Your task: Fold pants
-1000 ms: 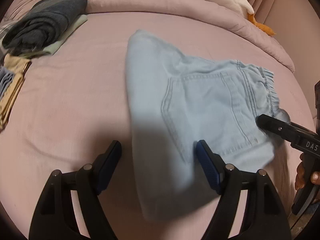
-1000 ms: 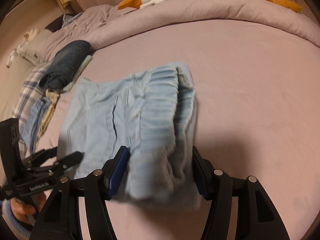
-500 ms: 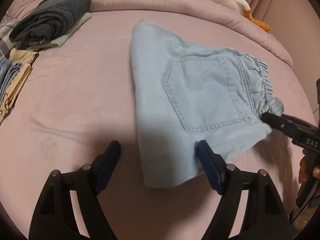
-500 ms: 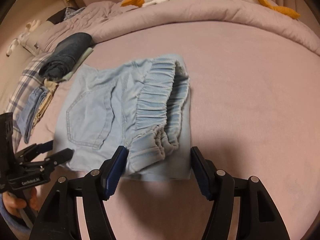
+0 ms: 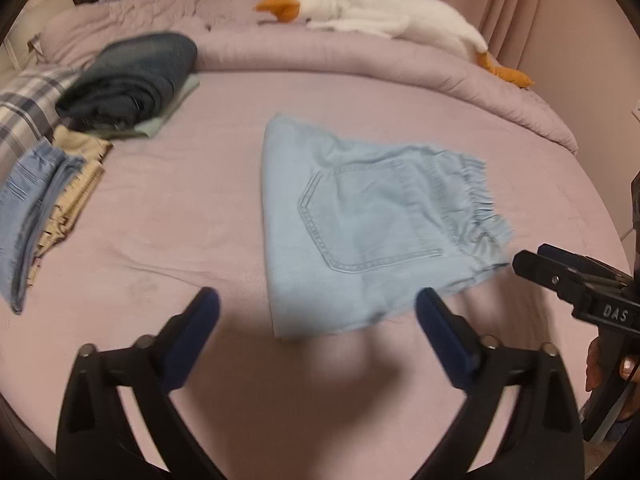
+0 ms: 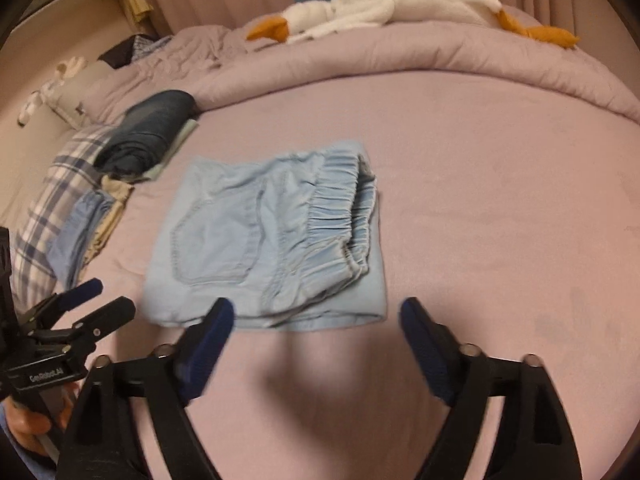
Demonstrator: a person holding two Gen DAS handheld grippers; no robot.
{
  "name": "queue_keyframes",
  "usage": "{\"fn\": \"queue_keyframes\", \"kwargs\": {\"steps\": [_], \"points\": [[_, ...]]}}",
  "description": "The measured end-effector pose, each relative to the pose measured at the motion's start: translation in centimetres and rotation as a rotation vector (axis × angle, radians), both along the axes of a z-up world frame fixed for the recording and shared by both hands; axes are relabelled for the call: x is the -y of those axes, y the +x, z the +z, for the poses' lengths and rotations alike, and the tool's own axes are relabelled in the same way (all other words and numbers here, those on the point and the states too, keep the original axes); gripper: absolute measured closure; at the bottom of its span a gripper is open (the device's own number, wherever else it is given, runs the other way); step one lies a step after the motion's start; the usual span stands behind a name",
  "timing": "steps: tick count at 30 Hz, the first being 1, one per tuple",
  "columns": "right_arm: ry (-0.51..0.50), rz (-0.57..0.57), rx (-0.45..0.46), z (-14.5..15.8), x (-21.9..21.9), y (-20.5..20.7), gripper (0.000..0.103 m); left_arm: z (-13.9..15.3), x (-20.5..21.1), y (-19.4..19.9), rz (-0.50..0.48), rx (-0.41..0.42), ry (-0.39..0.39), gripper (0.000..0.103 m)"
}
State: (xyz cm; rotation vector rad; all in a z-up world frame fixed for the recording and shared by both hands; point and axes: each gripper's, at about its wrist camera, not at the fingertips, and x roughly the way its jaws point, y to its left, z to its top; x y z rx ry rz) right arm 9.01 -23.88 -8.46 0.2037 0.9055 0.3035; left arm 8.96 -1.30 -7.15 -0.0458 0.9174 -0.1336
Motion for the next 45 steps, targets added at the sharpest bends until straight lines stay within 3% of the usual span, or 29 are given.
{"fn": "queue_keyframes", "kwargs": {"steps": [9,13,18,24,45], "points": [[-0.046,0.055,0.083,3.1,-1.0,-3.1,0.004,2.9,0.6,-3.5,0.008,0.013,0.003,0.001],[-0.047,0.059,0.101,4.0,-1.1,-4.1,0.004,3.7,0.3,-4.5,0.005,0.005,-0.055,0.001],[-0.070,0.079,0.137,5.3,-1.6,-5.7,0.004,4.7,1.2,-5.8,0.049,0.027,0.098,0.001],[-0.054,0.078,0.174,6.8,-2.0,-7.3,0.004,5.2,0.7,-7.0,0.047,0.040,0.077,0.001],[-0.052,0.079,0.170,6.6,-3.0,-8.1,0.004,5.7,0.8,-8.4,0.047,0.053,0.074,0.001]]}}
